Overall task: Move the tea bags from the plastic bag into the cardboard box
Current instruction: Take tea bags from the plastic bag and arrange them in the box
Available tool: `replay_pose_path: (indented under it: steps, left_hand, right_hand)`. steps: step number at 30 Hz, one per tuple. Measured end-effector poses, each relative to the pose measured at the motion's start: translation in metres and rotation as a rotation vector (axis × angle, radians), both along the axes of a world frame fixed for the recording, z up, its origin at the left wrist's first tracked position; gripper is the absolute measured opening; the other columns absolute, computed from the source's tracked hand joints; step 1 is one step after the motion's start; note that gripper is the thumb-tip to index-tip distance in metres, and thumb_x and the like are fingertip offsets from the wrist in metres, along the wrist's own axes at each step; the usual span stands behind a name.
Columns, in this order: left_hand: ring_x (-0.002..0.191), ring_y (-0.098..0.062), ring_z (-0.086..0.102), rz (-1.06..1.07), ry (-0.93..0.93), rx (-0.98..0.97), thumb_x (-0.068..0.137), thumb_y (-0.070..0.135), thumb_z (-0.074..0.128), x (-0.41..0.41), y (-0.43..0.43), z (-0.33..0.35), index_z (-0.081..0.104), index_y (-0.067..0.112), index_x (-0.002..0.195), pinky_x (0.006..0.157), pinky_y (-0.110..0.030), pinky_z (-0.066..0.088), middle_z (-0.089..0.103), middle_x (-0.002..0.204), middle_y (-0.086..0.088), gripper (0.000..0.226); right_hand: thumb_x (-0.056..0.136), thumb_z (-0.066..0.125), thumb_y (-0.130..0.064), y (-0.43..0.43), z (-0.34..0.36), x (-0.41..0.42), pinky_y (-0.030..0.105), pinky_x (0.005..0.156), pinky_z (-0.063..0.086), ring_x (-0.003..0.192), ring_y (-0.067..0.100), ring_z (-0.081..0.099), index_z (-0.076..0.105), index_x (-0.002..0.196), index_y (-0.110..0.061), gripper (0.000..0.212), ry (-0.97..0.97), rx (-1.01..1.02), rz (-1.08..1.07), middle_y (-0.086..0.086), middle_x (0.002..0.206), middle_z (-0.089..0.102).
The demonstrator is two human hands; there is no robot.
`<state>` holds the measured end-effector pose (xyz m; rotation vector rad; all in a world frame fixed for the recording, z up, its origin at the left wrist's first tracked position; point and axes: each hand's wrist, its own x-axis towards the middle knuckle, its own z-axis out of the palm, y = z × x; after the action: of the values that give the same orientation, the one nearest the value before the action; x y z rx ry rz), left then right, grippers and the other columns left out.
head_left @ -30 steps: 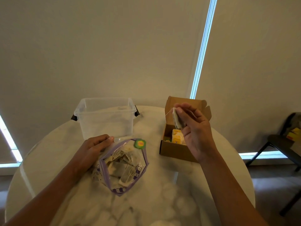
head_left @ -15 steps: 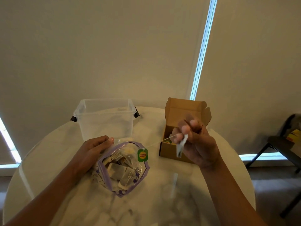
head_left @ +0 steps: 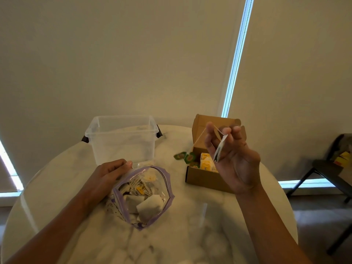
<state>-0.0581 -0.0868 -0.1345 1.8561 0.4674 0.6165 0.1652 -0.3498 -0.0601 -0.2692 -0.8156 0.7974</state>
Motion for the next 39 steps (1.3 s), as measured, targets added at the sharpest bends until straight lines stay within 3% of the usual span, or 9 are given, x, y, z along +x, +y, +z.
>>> replay_pose_path:
  steps: [3, 5, 7, 14, 17, 19, 29, 33, 39]
  left_hand:
    - [0.08, -0.027, 0.068, 0.007, 0.007, 0.011, 0.107, 0.049, 0.061, 0.001, 0.0, 0.0, 0.068, 0.001, 0.091, 0.081, -0.042, 0.05, 0.069, 0.094, -0.03, 0.051]
    - [0.079, -0.025, 0.067, 0.004, -0.001, 0.016, 0.109, 0.047, 0.061, 0.001, 0.001, 0.0, 0.068, 0.002, 0.089, 0.08, -0.042, 0.049, 0.068, 0.093, -0.031, 0.049]
    - [0.077, -0.024, 0.066, 0.011, 0.006, 0.023, 0.11, 0.045, 0.06, 0.001, 0.001, 0.0, 0.067, 0.002, 0.088, 0.079, -0.041, 0.048, 0.067, 0.091, -0.03, 0.048]
    - [0.079, -0.028, 0.071, 0.019, 0.011, 0.023, 0.11, 0.044, 0.06, 0.001, 0.001, 0.0, 0.069, 0.004, 0.089, 0.08, -0.043, 0.051, 0.071, 0.092, -0.027, 0.047]
    - [0.082, -0.034, 0.073, 0.023, 0.021, 0.027, 0.11, 0.045, 0.06, 0.002, 0.001, 0.0, 0.071, 0.004, 0.091, 0.082, -0.044, 0.052, 0.072, 0.094, -0.027, 0.047]
    - [0.079, -0.028, 0.07, 0.027, 0.014, 0.025, 0.11, 0.044, 0.06, 0.001, 0.0, 0.001, 0.07, 0.004, 0.089, 0.081, -0.043, 0.05, 0.071, 0.093, -0.028, 0.047]
    - [0.08, -0.024, 0.065, 0.005, -0.018, 0.02, 0.11, 0.046, 0.062, 0.0, 0.001, -0.001, 0.068, 0.005, 0.087, 0.081, -0.044, 0.047, 0.067, 0.092, -0.031, 0.047]
    - [0.077, -0.023, 0.068, 0.011, -0.011, 0.012, 0.111, 0.04, 0.061, 0.001, 0.001, 0.0, 0.07, 0.016, 0.078, 0.079, -0.042, 0.048, 0.07, 0.077, -0.01, 0.043]
    - [0.075, -0.021, 0.065, 0.011, -0.001, 0.023, 0.112, 0.04, 0.06, 0.0, 0.0, 0.0, 0.067, 0.015, 0.077, 0.078, -0.04, 0.047, 0.068, 0.076, -0.006, 0.044]
  right_hand:
    - [0.085, 0.074, -0.002, -0.003, 0.004, -0.002, 0.038, 0.099, 0.056, 0.115, 0.028, 0.068, 0.071, 0.097, -0.014, 0.017, -0.026, -0.019, 0.008, 0.005, 0.096, 0.071]
    - [0.08, 0.071, 0.001, -0.003, 0.005, -0.004, 0.033, 0.083, 0.057, 0.093, 0.022, 0.069, 0.071, 0.091, -0.015, 0.019, -0.119, -0.141, -0.102, 0.006, 0.091, 0.068]
    - [0.081, 0.063, 0.003, -0.002, 0.006, -0.009, 0.03, 0.075, 0.056, 0.084, 0.02, 0.067, 0.072, 0.084, -0.015, 0.021, -0.204, -0.256, -0.232, 0.007, 0.088, 0.067]
    - [0.094, 0.056, 0.003, 0.001, 0.006, -0.006, 0.029, 0.088, 0.057, 0.096, 0.02, 0.068, 0.075, 0.09, -0.017, 0.028, -0.116, -0.136, -0.237, 0.005, 0.098, 0.069]
    - [0.091, 0.058, 0.003, 0.002, 0.005, -0.011, 0.031, 0.088, 0.057, 0.095, 0.02, 0.067, 0.075, 0.089, -0.017, 0.026, -0.173, -0.17, -0.266, 0.006, 0.097, 0.069]
    - [0.089, 0.063, 0.001, 0.005, 0.005, -0.016, 0.031, 0.087, 0.057, 0.094, 0.021, 0.068, 0.074, 0.09, -0.017, 0.021, -0.212, -0.184, -0.252, 0.006, 0.097, 0.07]
    - [0.091, 0.068, 0.002, 0.014, -0.004, -0.031, 0.039, 0.087, 0.058, 0.096, 0.032, 0.07, 0.068, 0.1, -0.007, 0.013, -0.671, -0.414, -0.223, 0.015, 0.103, 0.07]
    - [0.095, 0.067, 0.008, 0.007, -0.007, -0.016, 0.041, 0.091, 0.06, 0.094, 0.027, 0.073, 0.071, 0.105, -0.004, 0.016, -1.009, -0.657, -0.22, 0.012, 0.101, 0.073]
    - [0.094, 0.058, 0.013, -0.006, -0.008, 0.0, 0.035, 0.08, 0.059, 0.085, 0.027, 0.066, 0.07, 0.107, 0.003, 0.02, -1.104, -0.825, -0.042, 0.018, 0.097, 0.069]
